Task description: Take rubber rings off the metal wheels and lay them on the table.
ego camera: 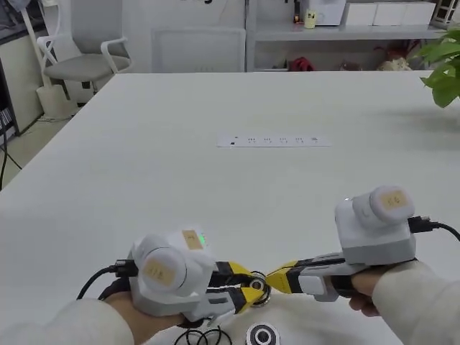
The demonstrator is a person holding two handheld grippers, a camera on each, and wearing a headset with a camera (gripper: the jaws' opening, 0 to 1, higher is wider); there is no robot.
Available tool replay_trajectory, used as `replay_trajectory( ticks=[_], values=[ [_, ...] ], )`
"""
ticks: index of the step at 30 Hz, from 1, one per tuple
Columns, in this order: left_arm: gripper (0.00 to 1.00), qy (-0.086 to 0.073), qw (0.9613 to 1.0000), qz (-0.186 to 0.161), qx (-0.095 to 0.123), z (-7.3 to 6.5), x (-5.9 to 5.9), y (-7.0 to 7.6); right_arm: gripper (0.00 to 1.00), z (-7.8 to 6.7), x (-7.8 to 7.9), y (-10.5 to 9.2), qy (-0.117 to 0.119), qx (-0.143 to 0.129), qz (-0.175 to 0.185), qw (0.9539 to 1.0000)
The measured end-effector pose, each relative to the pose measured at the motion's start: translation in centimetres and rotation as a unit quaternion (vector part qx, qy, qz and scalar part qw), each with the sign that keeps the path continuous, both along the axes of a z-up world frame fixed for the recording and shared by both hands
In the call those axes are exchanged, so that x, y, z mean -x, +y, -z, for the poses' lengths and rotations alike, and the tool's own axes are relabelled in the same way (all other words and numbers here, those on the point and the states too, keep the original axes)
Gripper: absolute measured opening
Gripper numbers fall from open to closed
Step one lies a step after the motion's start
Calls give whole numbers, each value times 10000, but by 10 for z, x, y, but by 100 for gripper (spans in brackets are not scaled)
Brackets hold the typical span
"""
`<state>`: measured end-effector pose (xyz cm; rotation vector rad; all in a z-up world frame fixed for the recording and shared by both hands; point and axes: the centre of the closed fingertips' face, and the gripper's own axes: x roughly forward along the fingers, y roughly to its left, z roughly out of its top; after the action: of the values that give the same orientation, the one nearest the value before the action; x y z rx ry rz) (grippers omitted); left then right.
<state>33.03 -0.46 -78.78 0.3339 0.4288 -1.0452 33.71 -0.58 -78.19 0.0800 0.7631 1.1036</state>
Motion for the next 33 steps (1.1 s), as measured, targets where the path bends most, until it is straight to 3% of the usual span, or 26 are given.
replay_trajectory(
  ticks=[3,6,12,18,21,33],
  values=[
    [21,29,9999,137,-24,-3,5,-1,0,-1,0,1,-3,-18,1,10000],
    [25,-42,9997,246,-54,-9,8,-2,0,-3,-1,1,-10,-46,13,10000],
    [33,-132,9995,265,123,-30,7,2,0,-8,-1,1,-14,-119,45,9999],
    [42,-312,9990,144,299,-55,3,18,0,-15,-2,4,-50,-226,56,9997],
    [47,-367,9985,18,404,-66,-1,25,0,-26,-3,6,-48,-403,119,9991],
    [60,-501,9974,-112,504,-87,3,46,0,-46,2,17,-7,-813,108,9966]
  ],
)
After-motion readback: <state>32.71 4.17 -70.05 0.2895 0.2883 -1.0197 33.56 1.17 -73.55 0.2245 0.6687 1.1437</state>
